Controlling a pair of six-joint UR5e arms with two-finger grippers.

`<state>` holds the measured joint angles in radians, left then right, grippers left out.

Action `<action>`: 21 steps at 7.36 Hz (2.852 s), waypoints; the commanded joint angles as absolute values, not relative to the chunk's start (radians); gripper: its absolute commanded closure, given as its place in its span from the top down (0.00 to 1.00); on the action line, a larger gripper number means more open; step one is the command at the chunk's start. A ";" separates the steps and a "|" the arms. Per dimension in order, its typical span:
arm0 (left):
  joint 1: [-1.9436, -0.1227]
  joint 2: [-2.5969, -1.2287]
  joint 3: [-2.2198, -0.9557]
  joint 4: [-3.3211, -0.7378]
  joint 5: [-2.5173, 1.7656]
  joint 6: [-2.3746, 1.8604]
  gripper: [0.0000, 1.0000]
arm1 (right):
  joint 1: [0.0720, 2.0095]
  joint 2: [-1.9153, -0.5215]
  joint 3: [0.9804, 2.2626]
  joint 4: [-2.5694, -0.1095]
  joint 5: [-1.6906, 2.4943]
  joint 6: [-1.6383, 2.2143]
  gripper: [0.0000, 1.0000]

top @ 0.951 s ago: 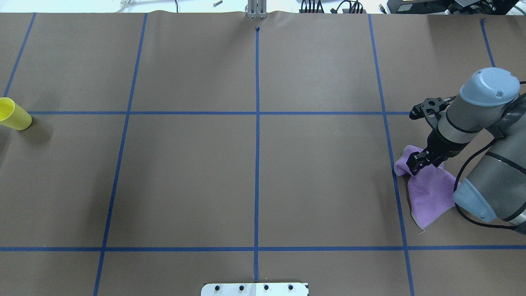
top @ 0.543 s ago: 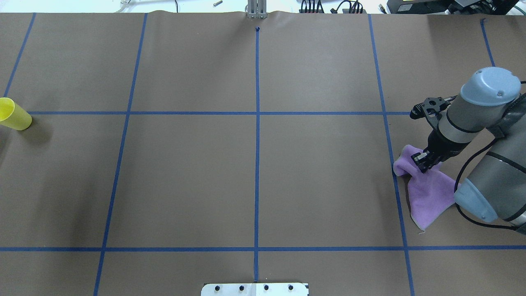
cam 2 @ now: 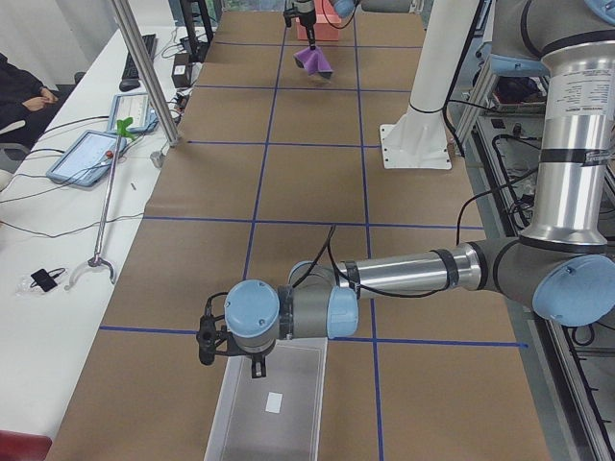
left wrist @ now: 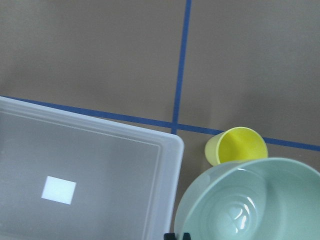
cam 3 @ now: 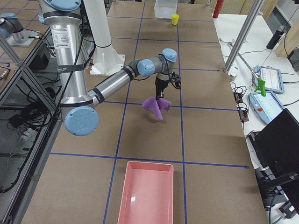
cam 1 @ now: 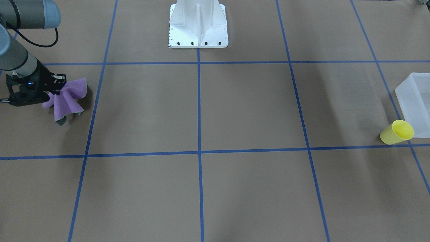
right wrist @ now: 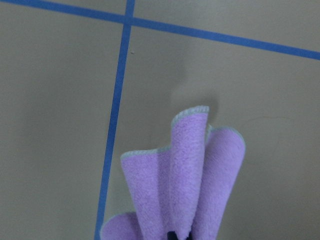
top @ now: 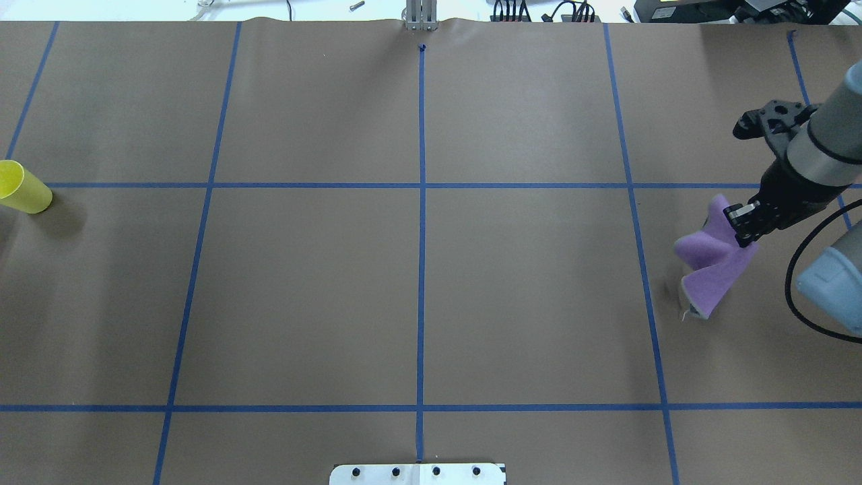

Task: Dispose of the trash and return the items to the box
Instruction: 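Carry the cloth toward the pink bin while the left gripper drops the bowl, then lower the cloth into the pink bin and open the right gripper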

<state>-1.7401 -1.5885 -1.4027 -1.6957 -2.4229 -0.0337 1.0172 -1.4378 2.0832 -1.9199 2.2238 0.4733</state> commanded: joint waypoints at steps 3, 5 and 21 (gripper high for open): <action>-1.743 -1.600 -1.179 -1.962 -2.370 -0.183 0.00 | 1.332 -1.428 2.178 -2.130 2.342 0.297 0.00; -1.709 -1.597 -1.140 -2.048 -2.333 -0.262 0.00 | 1.405 -1.428 2.207 -2.198 2.342 0.236 0.00; -1.551 -1.720 -1.548 -1.764 -2.430 -0.506 0.98 | 1.796 -1.517 1.922 -2.114 2.062 -0.298 0.00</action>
